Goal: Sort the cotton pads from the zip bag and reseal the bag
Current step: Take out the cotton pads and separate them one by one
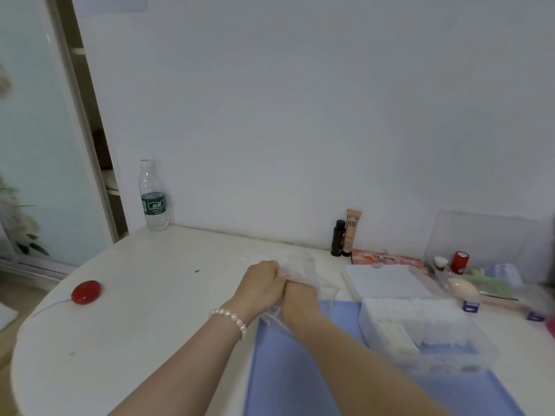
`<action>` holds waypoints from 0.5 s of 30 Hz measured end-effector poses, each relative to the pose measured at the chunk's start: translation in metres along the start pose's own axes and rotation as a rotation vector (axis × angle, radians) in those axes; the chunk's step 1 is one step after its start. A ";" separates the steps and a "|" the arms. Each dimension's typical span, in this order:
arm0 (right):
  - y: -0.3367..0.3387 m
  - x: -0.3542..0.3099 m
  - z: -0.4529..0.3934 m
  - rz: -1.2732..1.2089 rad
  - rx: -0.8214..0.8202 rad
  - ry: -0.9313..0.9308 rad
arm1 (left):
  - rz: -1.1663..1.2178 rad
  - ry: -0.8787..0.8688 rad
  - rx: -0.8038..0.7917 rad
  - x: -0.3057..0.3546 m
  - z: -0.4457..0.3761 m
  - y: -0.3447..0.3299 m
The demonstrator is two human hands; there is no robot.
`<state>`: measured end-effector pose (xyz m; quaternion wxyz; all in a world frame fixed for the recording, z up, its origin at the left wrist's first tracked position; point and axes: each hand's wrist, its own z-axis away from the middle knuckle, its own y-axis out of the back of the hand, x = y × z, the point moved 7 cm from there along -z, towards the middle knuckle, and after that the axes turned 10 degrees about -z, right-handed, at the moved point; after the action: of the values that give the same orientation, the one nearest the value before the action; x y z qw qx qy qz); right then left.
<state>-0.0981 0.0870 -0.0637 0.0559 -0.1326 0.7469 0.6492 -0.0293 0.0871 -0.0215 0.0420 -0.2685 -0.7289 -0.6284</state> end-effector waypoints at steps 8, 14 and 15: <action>-0.003 0.005 0.011 -0.073 0.072 0.105 | -0.027 0.018 0.041 0.000 0.010 -0.003; 0.027 -0.006 0.039 -0.052 -0.002 0.048 | -0.140 0.088 0.138 -0.008 0.020 0.001; 0.023 -0.008 0.045 -0.040 -0.051 0.040 | -0.198 0.094 0.151 -0.009 0.022 0.000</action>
<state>-0.1009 0.1352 -0.0462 0.0505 -0.1618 0.7281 0.6642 -0.0154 0.1042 -0.0292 0.0337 -0.1615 -0.7944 -0.5845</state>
